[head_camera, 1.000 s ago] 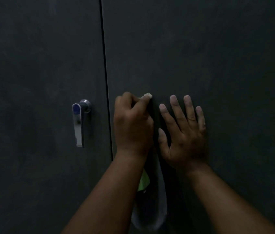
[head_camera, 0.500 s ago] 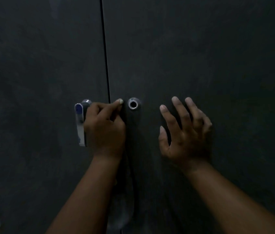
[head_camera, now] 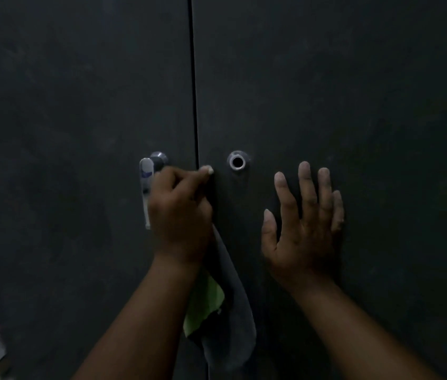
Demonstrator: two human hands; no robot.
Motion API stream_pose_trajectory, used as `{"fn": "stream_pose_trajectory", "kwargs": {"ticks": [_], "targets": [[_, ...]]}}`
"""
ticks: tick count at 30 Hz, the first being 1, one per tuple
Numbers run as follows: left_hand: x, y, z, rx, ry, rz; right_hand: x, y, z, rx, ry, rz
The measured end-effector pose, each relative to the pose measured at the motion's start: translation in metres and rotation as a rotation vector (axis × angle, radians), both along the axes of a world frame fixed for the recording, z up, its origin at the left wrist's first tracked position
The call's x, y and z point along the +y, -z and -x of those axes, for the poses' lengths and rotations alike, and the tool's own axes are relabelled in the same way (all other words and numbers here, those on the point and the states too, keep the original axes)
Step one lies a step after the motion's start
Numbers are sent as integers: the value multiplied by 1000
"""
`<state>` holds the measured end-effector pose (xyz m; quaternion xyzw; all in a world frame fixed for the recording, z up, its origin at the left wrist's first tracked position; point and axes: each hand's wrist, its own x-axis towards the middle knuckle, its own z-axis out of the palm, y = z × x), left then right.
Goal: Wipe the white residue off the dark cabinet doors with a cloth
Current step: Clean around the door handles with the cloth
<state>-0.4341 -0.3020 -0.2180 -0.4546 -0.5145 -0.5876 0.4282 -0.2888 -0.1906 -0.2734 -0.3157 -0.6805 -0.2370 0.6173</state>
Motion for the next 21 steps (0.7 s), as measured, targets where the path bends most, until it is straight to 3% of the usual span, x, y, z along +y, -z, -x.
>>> {"fn": "stream_pose_trajectory", "kwargs": {"ticks": [3, 9, 13, 18, 21], "targets": [[3, -16, -4, -48, -2, -52, -1, 0, 3, 17, -6, 14], [6, 28, -11, -128, 12, -41, -3, 3, 10, 18, 8, 28], [12, 25, -11, -137, 51, -69, -4, 4, 10, 9, 9, 42], [16, 28, -28, -13, 95, -13, -6, 2, 7, 4, -30, 60], [12, 29, -46, -109, 202, 67, -14, 0, 8, 67, -82, -14]]}}
